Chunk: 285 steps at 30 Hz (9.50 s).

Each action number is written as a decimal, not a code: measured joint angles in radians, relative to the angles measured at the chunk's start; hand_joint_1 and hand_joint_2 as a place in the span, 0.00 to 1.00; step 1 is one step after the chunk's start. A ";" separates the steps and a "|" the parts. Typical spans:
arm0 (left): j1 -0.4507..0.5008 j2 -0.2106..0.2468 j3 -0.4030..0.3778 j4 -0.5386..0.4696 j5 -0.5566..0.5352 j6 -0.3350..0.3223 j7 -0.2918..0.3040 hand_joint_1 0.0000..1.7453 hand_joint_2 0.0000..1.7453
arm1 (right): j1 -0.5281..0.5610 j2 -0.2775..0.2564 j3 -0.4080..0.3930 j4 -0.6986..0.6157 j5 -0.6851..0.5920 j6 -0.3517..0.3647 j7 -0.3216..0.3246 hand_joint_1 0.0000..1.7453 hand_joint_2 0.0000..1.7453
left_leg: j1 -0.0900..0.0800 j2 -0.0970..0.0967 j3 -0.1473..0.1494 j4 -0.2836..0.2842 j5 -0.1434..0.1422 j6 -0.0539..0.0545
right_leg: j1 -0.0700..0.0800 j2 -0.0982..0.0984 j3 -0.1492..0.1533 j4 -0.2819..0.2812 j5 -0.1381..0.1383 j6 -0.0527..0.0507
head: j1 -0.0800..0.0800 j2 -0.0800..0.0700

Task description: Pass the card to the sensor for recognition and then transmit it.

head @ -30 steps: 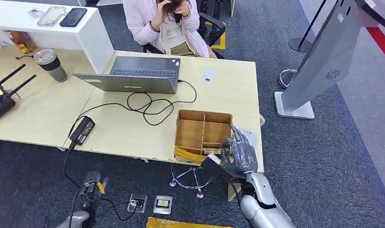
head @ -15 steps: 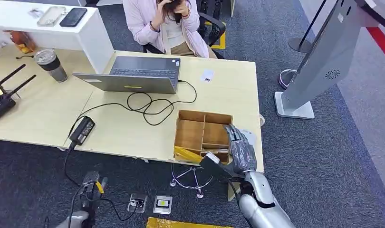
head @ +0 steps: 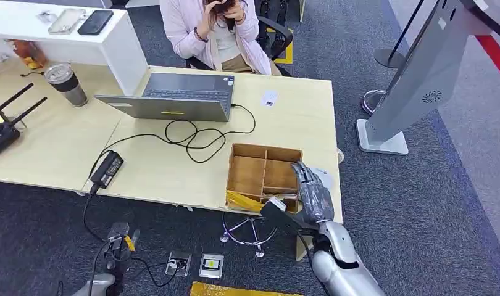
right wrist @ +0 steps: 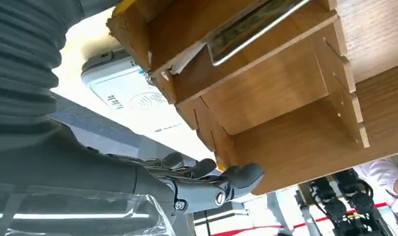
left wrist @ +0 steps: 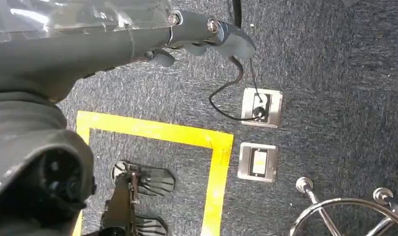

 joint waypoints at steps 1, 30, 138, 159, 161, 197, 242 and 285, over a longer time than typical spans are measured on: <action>0.000 0.000 0.000 0.000 -0.001 0.000 0.000 0.00 0.00 | 0.002 -0.002 0.000 -0.008 -0.003 0.005 0.005 0.00 1.00 | 0.000 0.000 0.000 0.000 0.000 0.000 | 0.000 0.000 0.000 0.000 0.000 0.000 | 0.000 0.000; 0.012 0.001 0.002 0.000 -0.010 0.000 0.000 0.00 0.00 | 0.041 -0.030 0.000 -0.210 0.000 0.085 0.052 0.00 1.00 | 0.000 0.000 0.000 0.000 0.000 0.000 | 0.000 0.000 0.000 0.000 0.000 0.000 | 0.000 0.000; -0.007 -0.008 0.027 -0.002 -0.057 0.000 0.017 0.00 0.00 | 0.037 -0.018 0.004 -0.119 0.025 0.071 0.041 0.00 1.00 | 0.000 0.000 0.000 0.000 0.000 0.000 | 0.000 0.000 0.000 0.000 0.000 0.000 | 0.000 0.000; -0.007 -0.008 0.045 -0.002 -0.067 0.000 0.017 0.00 0.00 | 0.037 -0.018 0.004 -0.119 0.031 0.064 0.027 0.00 1.00 | 0.000 0.000 0.000 0.000 0.000 0.000 | 0.000 0.000 0.000 0.000 0.000 0.000 | 0.000 0.000; -0.007 -0.008 0.045 -0.002 -0.067 0.000 0.017 0.00 0.00 | 0.037 -0.018 0.004 -0.119 0.028 0.064 0.027 0.00 1.00 | 0.000 0.000 0.000 0.000 0.000 0.000 | 0.000 0.000 0.000 0.000 0.000 0.000 | 0.000 0.000; -0.005 -0.008 0.073 -0.003 -0.070 0.004 0.017 0.00 0.00 | 0.039 -0.008 0.049 -0.203 0.041 0.195 0.008 0.00 1.00 | 0.000 0.000 0.000 0.000 0.000 0.000 | 0.000 0.000 0.000 0.000 0.000 0.000 | 0.000 0.000; -0.004 -0.008 0.097 -0.003 -0.082 0.002 0.017 0.00 0.00 | 0.022 0.015 0.065 -0.117 0.054 0.186 -0.011 0.00 1.00 | 0.000 0.000 0.000 0.000 0.000 0.000 | 0.000 0.000 0.000 0.000 0.000 0.000 | 0.000 0.000; -0.003 -0.008 0.099 -0.003 -0.106 0.004 0.017 0.00 0.00 | 0.005 0.023 0.065 -0.084 0.056 0.099 -0.040 1.00 1.00 | 0.000 0.000 0.000 0.000 0.000 0.000 | 0.000 0.000 0.000 0.000 0.000 0.000 | 0.000 0.000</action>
